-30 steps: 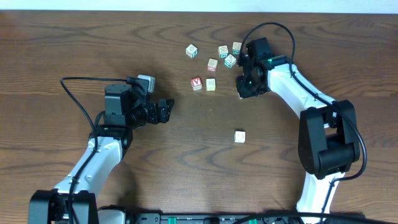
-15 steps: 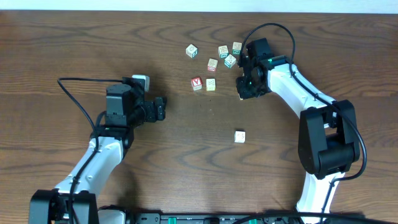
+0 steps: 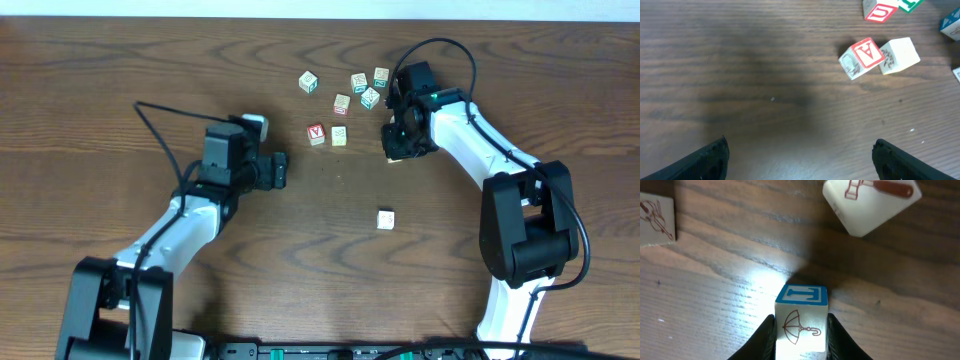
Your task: Lift 5 blocks
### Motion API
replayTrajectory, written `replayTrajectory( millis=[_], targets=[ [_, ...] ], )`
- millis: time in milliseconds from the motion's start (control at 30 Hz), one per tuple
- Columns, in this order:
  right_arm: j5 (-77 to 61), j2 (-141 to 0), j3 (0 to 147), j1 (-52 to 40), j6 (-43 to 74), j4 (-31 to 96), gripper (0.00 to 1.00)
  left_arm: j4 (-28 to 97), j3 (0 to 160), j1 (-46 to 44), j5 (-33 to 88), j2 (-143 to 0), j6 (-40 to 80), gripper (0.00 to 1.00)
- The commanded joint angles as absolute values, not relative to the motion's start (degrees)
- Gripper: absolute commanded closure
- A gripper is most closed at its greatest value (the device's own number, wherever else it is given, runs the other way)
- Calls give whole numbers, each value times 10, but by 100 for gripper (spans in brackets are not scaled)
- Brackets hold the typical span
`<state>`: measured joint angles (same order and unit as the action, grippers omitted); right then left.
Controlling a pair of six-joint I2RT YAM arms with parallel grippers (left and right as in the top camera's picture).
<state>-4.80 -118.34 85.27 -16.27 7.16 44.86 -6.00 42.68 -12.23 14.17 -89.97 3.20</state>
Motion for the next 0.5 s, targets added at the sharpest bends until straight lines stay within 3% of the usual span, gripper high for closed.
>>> replayTrajectory(
  millis=[0,467],
  targets=[
    [-33,-1181,855,-162,79,474,99,-52,464,-137,134,-914,35,8],
    [-30,-1087,850,-161,129,651,99,-61,488,-187,95,-919,32,9]
  ],
)
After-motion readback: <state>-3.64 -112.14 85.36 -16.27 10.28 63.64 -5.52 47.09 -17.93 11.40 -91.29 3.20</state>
